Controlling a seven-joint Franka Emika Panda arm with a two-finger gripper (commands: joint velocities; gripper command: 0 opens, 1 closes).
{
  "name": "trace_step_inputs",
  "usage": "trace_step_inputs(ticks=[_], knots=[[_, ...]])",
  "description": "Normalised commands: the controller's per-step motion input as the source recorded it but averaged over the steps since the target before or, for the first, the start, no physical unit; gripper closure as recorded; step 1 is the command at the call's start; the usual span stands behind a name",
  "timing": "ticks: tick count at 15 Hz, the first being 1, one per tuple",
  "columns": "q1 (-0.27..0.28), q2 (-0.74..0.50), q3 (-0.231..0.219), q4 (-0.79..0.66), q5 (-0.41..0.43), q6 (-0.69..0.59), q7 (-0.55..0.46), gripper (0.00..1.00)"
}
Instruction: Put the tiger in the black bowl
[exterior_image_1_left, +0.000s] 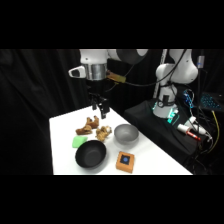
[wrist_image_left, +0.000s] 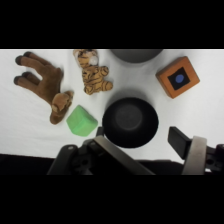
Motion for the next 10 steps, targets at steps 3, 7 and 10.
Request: trace_step_inputs(ticks=[3, 7, 10], knots=[[-0.030, 0.01, 0.009, 0.01, -0.002, 0.03, 0.00, 0.00], [-0.082, 0.02, -0.044, -0.01, 0.002, 0.12, 0.00, 0.00], [-0.135, 0.00, -0.088, -0.06, 0.047, 0.19, 0.00, 0.00]])
